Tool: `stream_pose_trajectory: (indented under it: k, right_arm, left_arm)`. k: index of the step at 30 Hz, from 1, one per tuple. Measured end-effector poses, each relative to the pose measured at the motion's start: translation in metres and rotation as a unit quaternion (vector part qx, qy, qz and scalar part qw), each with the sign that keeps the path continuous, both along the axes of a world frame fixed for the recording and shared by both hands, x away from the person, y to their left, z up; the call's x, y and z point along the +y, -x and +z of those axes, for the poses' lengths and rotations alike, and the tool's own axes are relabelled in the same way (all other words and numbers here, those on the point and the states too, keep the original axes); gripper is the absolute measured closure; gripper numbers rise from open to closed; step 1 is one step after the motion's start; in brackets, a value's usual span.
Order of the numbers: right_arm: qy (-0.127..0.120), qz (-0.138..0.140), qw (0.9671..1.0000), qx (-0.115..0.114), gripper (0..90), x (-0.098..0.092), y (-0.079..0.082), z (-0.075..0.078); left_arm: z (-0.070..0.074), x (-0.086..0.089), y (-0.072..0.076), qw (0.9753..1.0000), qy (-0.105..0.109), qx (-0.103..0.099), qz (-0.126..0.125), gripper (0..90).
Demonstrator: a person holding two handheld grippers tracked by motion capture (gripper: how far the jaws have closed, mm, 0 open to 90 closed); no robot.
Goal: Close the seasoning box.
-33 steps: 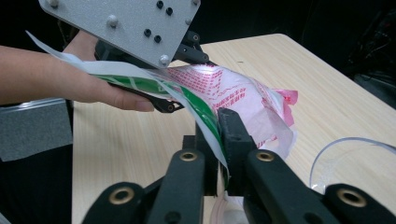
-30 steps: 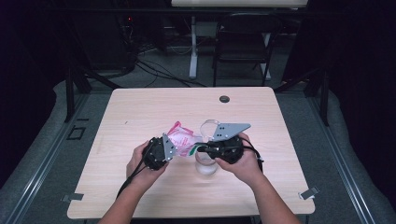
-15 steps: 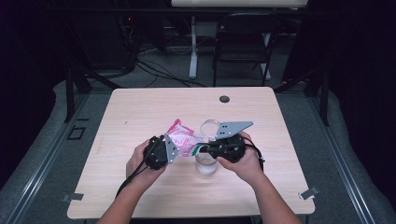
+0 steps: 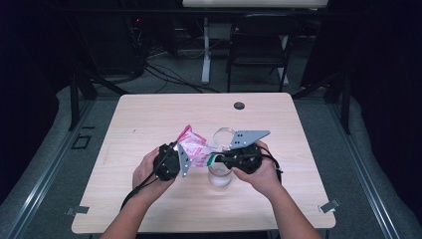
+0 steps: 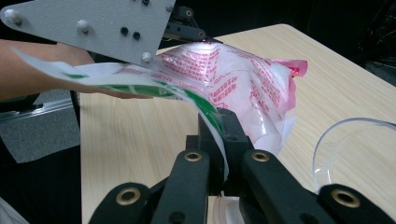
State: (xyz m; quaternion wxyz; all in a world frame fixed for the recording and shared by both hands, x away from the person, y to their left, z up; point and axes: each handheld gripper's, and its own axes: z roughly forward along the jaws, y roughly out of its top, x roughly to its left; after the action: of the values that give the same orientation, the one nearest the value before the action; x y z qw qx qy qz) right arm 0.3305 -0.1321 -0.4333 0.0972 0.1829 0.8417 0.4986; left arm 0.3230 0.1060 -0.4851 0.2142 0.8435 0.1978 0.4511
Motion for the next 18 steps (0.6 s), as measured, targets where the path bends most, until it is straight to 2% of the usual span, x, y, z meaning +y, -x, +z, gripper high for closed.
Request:
stream_pose_trajectory:
  k: [2,3,8,18]
  right_arm:
    - [0.000,-0.002,1.0000,0.000,90.0,-0.0006,-0.0001,0.0000]
    - [-0.001,-0.002,1.0000,0.001,90.0,-0.0010,-0.0003,0.0000]
    - [-0.002,0.000,1.0000,0.002,90.0,-0.0023,-0.0006,-0.0001]
    - [0.005,0.000,1.0000,0.004,90.0,-0.0019,-0.0008,-0.0016]
  left_arm:
    - [0.0007,-0.0010,-0.0001,1.0000,-0.005,-0.004,-0.002,61.1]
    - [0.0021,-0.0009,0.0002,0.9999,-0.015,-0.005,-0.001,61.2]
    - [0.0035,-0.0012,-0.0001,0.9996,-0.025,-0.009,-0.005,61.2]
    - [0.0026,-0.0019,0.0021,0.9982,-0.044,-0.040,-0.003,61.2]
